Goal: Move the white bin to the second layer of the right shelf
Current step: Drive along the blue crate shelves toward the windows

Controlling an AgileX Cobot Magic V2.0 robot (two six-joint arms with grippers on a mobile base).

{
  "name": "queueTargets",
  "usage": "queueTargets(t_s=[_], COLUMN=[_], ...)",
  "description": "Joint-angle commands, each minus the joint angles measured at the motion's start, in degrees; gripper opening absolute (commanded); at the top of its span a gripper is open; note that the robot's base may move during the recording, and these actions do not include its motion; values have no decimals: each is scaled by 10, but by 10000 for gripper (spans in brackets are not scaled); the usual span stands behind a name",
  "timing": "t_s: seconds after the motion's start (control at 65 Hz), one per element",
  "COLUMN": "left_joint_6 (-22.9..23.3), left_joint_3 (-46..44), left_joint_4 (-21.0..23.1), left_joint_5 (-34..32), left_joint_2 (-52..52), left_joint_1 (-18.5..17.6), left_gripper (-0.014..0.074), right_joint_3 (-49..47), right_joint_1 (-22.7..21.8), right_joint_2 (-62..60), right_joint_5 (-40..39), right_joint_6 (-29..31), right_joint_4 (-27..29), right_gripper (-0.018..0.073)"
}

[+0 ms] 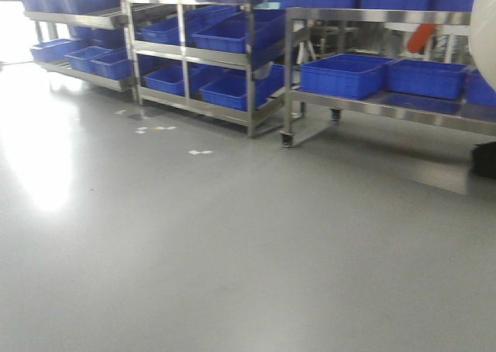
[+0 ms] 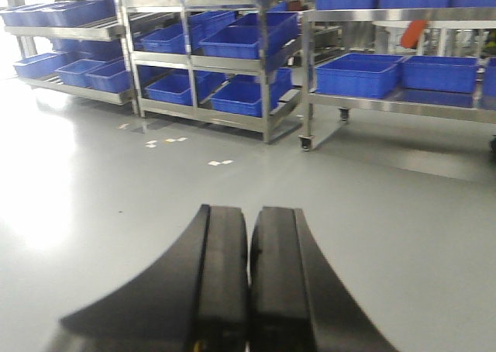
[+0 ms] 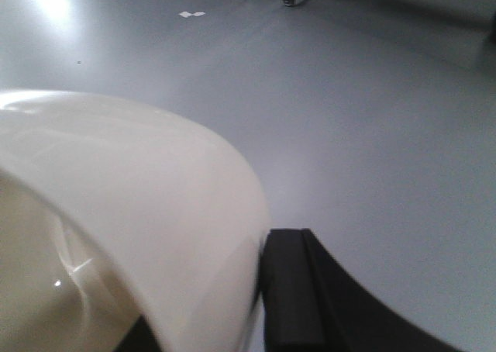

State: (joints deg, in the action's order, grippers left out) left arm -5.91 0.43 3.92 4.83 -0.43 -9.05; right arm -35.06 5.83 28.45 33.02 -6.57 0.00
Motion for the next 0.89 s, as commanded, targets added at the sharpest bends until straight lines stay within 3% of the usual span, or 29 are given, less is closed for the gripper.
queueTargets(t_s=[0.0,0.877], left_joint_6=[2,2], left_joint_3=[21,21], left_joint_4=[3,3], left_joint_5=[-48,-48], left_joint_2=[-8,-8], left_joint_1=[-1,-1], left_gripper=[85,85], right_joint_3=[-18,-18], right_joint_1=[-5,-5], right_joint_2=[1,1], right_joint_5=[-57,-57], right_joint_6=[0,0], right_joint_4=[5,5], right_gripper=[57,57])
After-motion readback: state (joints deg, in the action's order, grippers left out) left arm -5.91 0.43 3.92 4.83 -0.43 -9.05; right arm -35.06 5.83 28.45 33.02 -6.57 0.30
